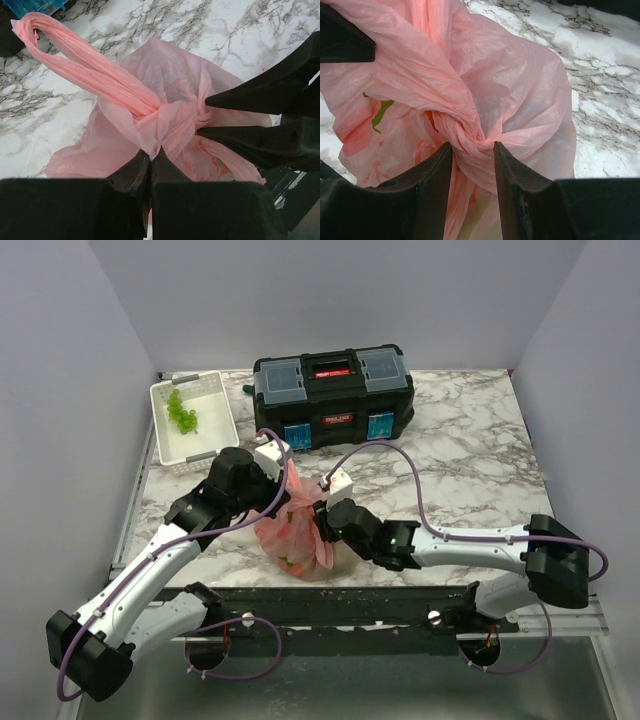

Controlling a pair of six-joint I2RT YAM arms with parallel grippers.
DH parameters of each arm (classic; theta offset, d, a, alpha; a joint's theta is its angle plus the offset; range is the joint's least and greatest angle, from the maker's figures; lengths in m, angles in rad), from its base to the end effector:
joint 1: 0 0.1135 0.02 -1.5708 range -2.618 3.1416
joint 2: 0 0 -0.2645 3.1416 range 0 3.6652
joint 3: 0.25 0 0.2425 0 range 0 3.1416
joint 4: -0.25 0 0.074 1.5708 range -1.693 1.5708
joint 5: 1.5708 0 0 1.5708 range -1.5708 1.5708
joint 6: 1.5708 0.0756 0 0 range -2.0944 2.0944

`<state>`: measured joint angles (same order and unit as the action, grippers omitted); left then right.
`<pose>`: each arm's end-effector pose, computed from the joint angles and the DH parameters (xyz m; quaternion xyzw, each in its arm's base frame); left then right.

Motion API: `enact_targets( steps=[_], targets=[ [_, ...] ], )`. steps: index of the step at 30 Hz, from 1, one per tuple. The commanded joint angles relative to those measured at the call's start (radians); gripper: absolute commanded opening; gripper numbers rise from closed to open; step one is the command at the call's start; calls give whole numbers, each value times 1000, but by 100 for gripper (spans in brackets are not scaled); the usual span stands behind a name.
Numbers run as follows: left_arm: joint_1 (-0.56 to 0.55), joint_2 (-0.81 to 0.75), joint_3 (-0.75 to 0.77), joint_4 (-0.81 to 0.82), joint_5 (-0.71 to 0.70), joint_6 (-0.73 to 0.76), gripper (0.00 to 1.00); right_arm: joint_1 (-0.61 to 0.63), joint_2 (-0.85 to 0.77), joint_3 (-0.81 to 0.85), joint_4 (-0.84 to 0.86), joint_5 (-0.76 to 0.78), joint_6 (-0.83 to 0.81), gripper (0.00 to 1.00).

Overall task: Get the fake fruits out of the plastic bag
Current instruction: Untie the plastic bag at the center of the board.

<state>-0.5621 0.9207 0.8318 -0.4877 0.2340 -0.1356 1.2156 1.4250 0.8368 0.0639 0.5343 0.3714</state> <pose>0.1793 -0.1337 0.2825 0.2392 0.8414 -0.2583 0.4100 0.1511 0.2967 0.2251 -0.2219 0.8162 0.1832 0.5010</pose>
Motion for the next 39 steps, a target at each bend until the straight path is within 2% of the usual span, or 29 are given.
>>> enact_targets(
  steps=[1, 5, 9, 14, 17, 21, 22, 27, 32, 37, 39],
  targets=[
    [6, -4, 22, 25, 13, 1, 0, 3, 18, 21, -3, 107, 27, 38],
    [7, -25, 15, 30, -9, -1, 0, 3, -50, -46, -13, 210, 88, 24],
    [12, -43, 16, 28, -54, -4, 0, 3, -169, -134, 21, 195, 91, 1],
    [19, -81, -8, 50, -94, -4, 0, 3, -379, -294, 111, 246, 97, 1],
    [25, -77, -2, 61, -31, 2, 3, 3, -453, -340, 157, 236, 81, 1],
    [27, -61, 10, 54, 38, 15, 43, 3, -457, -332, 124, 242, 94, 1],
    [28, -65, 7, 59, 52, 11, 50, 3, -452, -329, 117, 239, 96, 1],
    [23, -29, 105, -3, 148, -36, 67, 3, -443, -311, 87, 213, 111, 1],
    [-67, 123, 312, -134, 146, 45, 69, 3, -448, -326, 89, 207, 129, 1],
    [-174, 381, 524, -343, 15, 184, 72, 3, -447, -317, 83, 197, 135, 1],
    [-206, 433, 525, -342, -63, 208, 72, 2, -447, -312, 77, 188, 139, 1]
  ],
)
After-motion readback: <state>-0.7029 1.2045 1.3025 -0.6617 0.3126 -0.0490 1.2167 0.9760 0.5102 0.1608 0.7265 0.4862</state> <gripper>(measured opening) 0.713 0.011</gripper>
